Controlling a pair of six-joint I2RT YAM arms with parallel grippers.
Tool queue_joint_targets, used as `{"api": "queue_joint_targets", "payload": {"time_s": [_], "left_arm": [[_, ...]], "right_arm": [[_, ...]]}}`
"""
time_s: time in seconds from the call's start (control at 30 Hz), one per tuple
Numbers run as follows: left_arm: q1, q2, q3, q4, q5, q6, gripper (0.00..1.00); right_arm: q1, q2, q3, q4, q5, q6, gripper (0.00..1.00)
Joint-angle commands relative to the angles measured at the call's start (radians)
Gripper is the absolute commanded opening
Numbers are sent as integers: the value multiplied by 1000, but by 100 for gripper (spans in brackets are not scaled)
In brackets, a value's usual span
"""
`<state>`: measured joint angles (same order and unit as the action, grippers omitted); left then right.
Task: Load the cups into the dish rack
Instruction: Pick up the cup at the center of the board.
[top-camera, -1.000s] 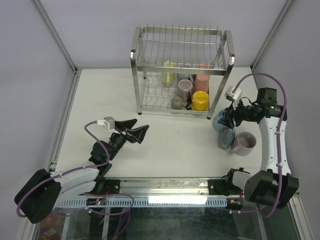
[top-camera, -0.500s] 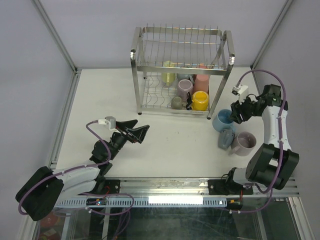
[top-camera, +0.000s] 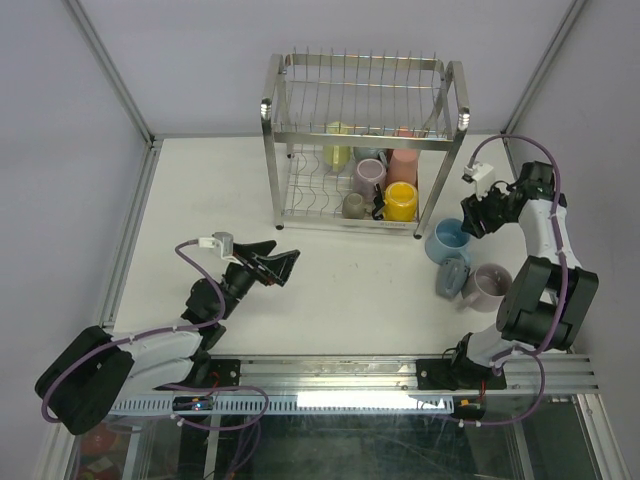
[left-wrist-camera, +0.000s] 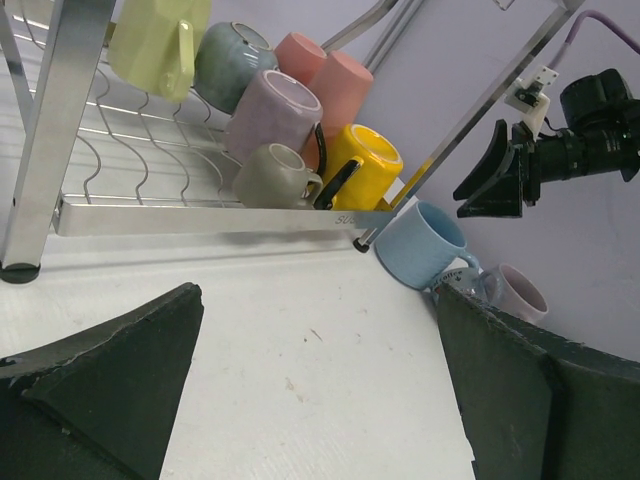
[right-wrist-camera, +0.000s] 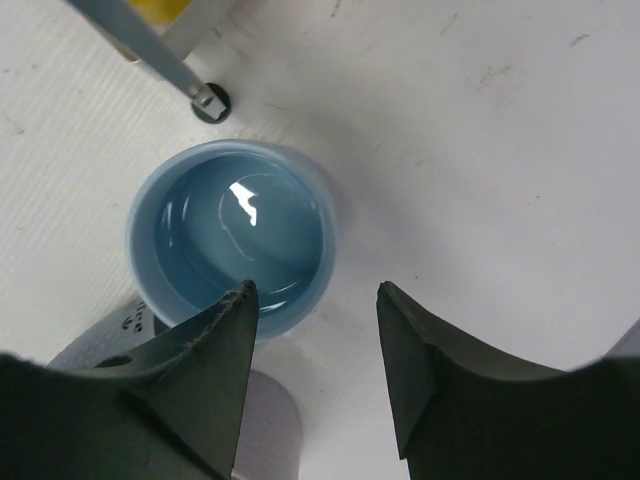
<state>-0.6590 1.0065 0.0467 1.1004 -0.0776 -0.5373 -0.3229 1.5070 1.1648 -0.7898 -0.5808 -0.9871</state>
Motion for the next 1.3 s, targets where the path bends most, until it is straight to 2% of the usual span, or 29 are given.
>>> {"api": "queue_joint_targets", "payload": {"time_s": [0.0, 0.13, 0.47, 0.8, 0.97, 1.27], "left_arm": [[10, 20, 21, 83, 1, -19, 99], [14, 30, 23, 87, 5, -21, 99], [19, 40, 23, 92, 7, -24, 99], [21, 50, 18, 108, 17, -41, 99], [23, 46, 15, 107, 16, -43, 99], [24, 40, 10, 108, 18, -47, 99]], "right_arm": [[1, 8, -11, 162, 32, 75, 53], [2, 31, -26, 216, 26, 125, 52], [6, 102, -22, 222, 12, 147, 47], [35, 148, -44, 289, 107, 173, 40], [34, 162, -33, 298, 132, 179, 29], [26, 149, -21, 320, 130, 195, 3]]}}
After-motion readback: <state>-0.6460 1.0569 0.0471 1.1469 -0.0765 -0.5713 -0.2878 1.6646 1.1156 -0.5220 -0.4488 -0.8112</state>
